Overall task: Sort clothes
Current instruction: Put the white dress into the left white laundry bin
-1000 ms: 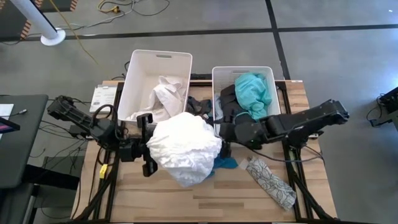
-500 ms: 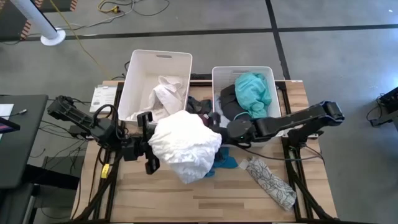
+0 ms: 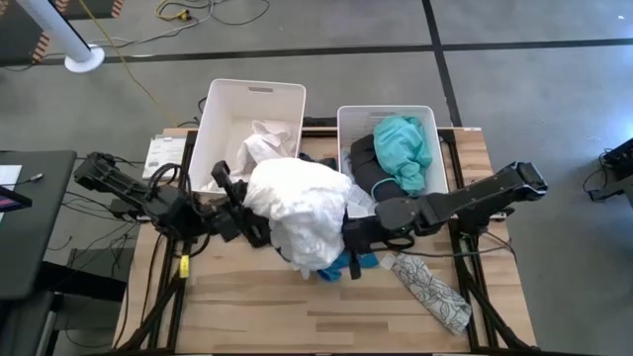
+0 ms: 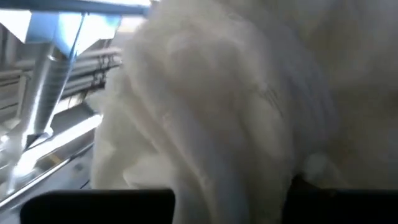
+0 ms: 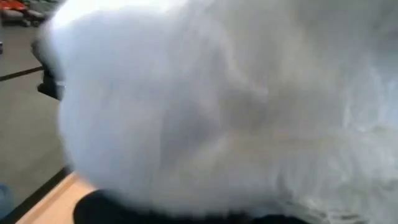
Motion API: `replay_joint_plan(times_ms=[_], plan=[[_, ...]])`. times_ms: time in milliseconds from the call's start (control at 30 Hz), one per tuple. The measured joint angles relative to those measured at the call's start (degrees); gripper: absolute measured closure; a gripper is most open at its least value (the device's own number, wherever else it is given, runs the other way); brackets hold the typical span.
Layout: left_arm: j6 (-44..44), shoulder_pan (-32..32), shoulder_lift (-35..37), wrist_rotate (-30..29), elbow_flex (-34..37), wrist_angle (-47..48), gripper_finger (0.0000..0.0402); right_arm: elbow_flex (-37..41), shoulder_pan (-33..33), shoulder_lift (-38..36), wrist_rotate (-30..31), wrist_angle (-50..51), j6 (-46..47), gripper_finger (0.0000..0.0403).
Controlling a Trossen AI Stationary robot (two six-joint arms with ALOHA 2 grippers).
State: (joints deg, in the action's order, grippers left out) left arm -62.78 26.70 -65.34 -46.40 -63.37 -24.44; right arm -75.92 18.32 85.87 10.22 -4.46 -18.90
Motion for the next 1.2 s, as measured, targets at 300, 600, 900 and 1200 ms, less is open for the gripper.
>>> replay_joint_plan(times_ms=[300,600,900,1200], plan=[[-0.06,-9.17,-0.04,-7.03,0.0,6.9,0.0343,-3.37,-10.54,-0.05,-1.89,3.78,-1.45,0.0402],[4.2,-21.96,-0.07,-8.32,0.02,10.63,0.0343,-3.59,-25.08,2.56,-17.05,-1.01,1.28,0.0402],[13.83,-35.23,-0.19,-4.79,0.11,19.82,0.0343,-6.35,-33.27,11.04,-26.88,-5.32,2.47,0.0403],[21.93,-47.3,-0.37,-0.81,0.11,28.69,0.0343,-14.97,-36.8,20.52,-27.89,-6.04,0.42,0.0401]])
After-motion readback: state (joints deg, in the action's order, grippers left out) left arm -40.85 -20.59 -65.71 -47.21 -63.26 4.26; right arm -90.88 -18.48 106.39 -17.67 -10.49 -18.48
